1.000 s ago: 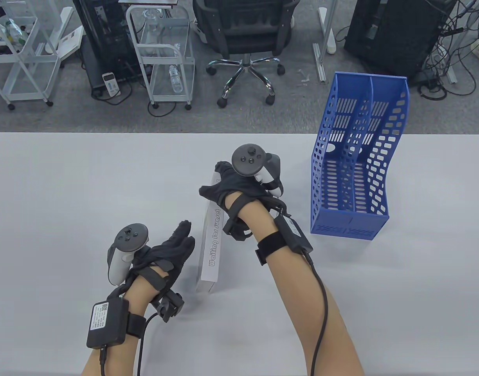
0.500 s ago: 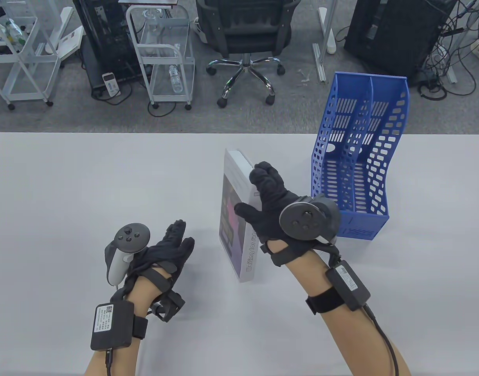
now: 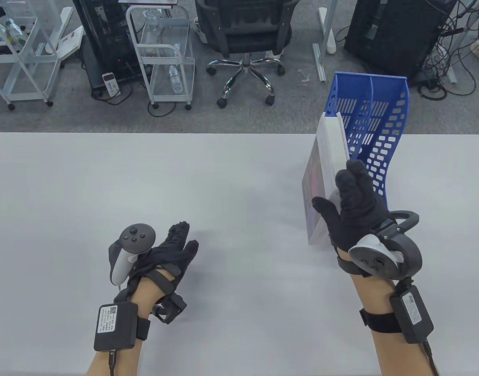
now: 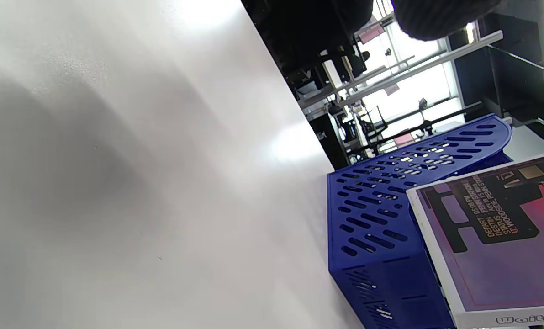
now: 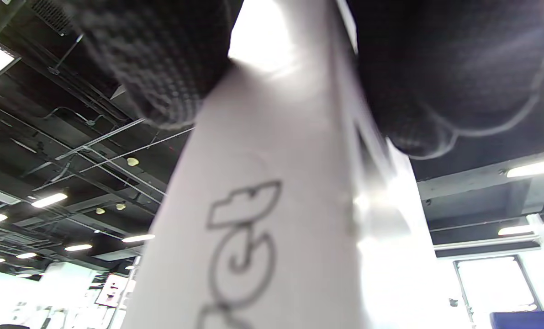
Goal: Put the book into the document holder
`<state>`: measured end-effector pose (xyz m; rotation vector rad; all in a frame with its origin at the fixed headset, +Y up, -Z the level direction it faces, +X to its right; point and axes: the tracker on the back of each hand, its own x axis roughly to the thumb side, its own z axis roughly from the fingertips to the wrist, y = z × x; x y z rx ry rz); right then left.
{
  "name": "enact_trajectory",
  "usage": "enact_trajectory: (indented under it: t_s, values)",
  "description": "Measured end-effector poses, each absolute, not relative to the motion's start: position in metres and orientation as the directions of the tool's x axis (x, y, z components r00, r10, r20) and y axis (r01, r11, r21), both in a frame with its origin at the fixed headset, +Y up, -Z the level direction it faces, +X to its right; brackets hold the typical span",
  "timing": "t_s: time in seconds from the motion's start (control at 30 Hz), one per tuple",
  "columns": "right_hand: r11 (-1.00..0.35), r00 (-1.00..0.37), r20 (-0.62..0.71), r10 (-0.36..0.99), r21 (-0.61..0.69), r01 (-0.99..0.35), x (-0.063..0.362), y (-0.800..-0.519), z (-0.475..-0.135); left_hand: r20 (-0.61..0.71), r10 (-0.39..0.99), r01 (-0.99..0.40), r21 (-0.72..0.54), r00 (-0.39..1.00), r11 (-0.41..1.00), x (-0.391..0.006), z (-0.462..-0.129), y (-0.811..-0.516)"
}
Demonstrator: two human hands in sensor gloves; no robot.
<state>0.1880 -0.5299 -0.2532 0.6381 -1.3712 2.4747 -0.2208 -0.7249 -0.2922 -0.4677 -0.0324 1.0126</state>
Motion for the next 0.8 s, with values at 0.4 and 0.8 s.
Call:
enact_trajectory:
  t_s: [0.4,0.8]
  values:
    - [-0.488,-0.931,0.363,-0.049,-0.821,-0.294,0.219,-0.529,-0.277,-0.167,0.809,-0.783,-0.419,0.563,0.459,-0.217,-0.293,-0.726]
    - [-0.505,-0.939,0.341,-0.043,-0.818,-0.274,0.225,-0.534,-0.339,-0.158,0.806,-0.774,-0.431,0.571,0.464,-0.214,-0.293,-0.727]
